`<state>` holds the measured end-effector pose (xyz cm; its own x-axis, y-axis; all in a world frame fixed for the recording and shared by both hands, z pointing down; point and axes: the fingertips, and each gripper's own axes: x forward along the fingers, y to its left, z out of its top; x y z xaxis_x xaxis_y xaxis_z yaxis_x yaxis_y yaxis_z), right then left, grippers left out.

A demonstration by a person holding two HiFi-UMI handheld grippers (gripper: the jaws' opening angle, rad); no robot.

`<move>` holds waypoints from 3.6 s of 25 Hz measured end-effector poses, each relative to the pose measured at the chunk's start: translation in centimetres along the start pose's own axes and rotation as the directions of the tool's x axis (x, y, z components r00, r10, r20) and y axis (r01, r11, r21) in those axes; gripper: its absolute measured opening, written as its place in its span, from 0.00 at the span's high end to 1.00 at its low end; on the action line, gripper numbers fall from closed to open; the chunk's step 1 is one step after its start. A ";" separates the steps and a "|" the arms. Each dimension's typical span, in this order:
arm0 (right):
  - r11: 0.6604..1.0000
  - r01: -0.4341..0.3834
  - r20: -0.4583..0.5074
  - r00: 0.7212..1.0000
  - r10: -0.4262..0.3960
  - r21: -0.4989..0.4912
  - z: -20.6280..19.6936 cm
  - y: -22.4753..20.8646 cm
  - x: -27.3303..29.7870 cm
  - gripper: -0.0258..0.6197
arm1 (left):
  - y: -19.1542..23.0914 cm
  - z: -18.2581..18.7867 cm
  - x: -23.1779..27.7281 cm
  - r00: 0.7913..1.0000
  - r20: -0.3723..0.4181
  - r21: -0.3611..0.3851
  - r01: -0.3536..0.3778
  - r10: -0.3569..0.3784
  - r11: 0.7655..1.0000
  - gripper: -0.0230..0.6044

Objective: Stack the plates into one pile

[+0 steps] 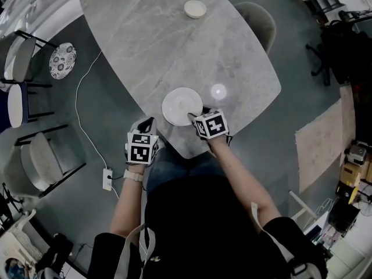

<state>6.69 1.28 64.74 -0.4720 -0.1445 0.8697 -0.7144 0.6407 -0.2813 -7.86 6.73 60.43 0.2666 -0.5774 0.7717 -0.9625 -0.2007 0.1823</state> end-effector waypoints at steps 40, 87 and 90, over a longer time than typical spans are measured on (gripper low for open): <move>0.972 0.014 0.362 0.929 0.074 -0.233 13.2 13.9 -8.2 0.89 | 7.1 5.8 -12.0 0.976 0.206 -0.012 -0.070 0.071 0.997 0.95; 0.887 0.021 0.677 0.655 0.336 -0.461 17.4 29.4 -23.8 0.91 | 7.5 12.1 -30.9 0.781 0.620 0.051 -0.136 0.075 0.989 0.95; 0.889 0.018 0.675 0.658 0.333 -0.457 17.0 29.5 -23.7 0.91 | 7.3 11.9 -30.9 0.784 0.616 0.056 -0.133 0.070 0.990 0.95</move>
<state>-12.00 10.78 28.96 -0.8974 -0.3905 0.2053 -0.4079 0.9117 -0.0489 -22.57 13.69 30.66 0.1718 -0.9548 0.2424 -0.9851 -0.1662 0.0437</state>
